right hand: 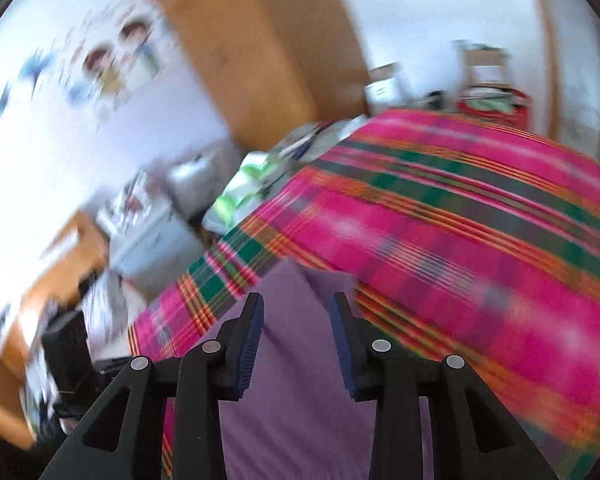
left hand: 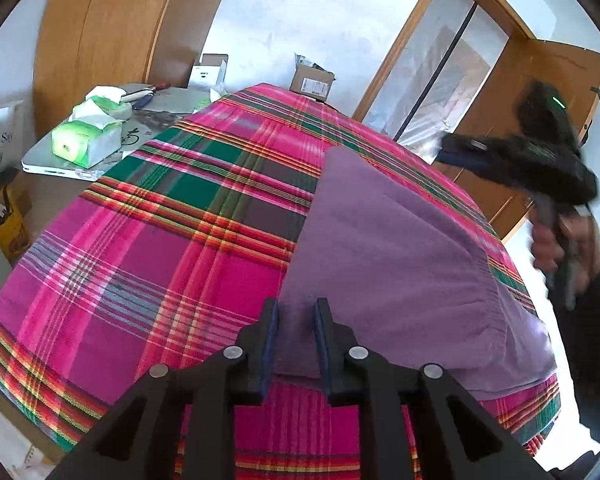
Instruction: Fold clothes
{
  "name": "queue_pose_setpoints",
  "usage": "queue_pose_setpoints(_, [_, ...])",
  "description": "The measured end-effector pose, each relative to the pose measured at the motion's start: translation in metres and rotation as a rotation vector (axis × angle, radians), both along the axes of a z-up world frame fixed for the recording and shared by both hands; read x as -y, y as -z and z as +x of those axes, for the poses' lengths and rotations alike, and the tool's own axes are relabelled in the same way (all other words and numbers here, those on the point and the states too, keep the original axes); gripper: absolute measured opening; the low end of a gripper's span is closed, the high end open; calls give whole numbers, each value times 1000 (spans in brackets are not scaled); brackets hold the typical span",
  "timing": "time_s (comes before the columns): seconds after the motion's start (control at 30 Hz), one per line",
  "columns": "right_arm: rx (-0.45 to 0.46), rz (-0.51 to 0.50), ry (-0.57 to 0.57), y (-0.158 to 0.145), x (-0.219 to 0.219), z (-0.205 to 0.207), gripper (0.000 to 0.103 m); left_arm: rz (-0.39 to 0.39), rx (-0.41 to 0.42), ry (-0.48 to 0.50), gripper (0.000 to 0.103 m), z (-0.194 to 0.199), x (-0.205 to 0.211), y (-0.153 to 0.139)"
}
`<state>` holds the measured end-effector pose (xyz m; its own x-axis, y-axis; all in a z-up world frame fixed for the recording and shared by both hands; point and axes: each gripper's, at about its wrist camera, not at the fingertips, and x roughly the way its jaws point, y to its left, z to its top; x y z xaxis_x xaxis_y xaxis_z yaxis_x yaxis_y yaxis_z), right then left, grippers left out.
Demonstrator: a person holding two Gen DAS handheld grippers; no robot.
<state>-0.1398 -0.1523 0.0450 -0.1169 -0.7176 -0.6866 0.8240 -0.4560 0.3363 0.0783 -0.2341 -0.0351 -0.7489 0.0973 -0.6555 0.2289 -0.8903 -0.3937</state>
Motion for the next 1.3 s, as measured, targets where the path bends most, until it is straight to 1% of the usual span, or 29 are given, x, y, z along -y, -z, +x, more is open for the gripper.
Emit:
queue_pose_setpoints(0.17, [67, 108, -73, 30, 56, -31, 36, 12, 10, 2, 21, -5, 1, 5])
queue_pose_setpoints(0.2, [92, 124, -88, 37, 64, -35, 36, 17, 10, 4, 21, -3, 2, 6])
queue_pose_setpoints(0.3, [130, 152, -127, 48, 80, -39, 35, 24, 2, 13, 21, -3, 3, 8])
queue_pose_setpoints(0.33, [140, 158, -143, 50, 83, -39, 29, 21, 0, 17, 21, -3, 3, 8])
queue_pose_setpoints(0.37, [137, 161, -151, 52, 86, -37, 6, 18, -3, 21, 21, -2, 3, 8])
queue_pose_setpoints(0.43, [111, 170, -164, 53, 86, -32, 6, 5, -9, 31, 15, -1, 1, 9])
queue_pose_setpoints(0.5, [69, 169, -155, 50, 84, -30, 5, -9, -16, 41, 12, 0, 0, 10])
queue_pose_setpoints(0.7, [57, 153, -74, 50, 79, -46, 5, 9, -42, 53, 9, 4, 4, 13])
queue_pose_setpoints(0.87, [99, 173, -35, 69, 79, -58, 5, 12, -53, 67, 9, 6, 5, 15])
queue_pose_setpoints(0.93, [133, 162, -26, 71, 75, -62, 5, 21, -55, 72, 9, 6, 7, 15])
queue_pose_setpoints(1.0, [169, 148, -16, 72, 72, -65, 9, 32, -55, 72, 10, 6, 9, 13])
queue_pose_setpoints(1.03, [158, 136, -7, 67, 66, -64, 11, 33, -55, 71, 10, 7, 9, 11])
queue_pose_setpoints(1.1, [110, 107, 8, 51, 53, -59, 12, 29, -60, 67, 11, 10, 10, 7])
queue_pose_setpoints(1.17, [76, 52, -13, 35, 33, -46, 12, 7, -78, 57, 10, 13, 8, -2])
queue_pose_setpoints(1.23, [44, 41, -17, 29, 18, -34, 11, -8, -95, 51, 10, 14, 6, -11])
queue_pose_setpoints(1.3, [38, 72, -19, 38, 4, -26, 8, -14, -118, 59, 10, 13, 0, -20])
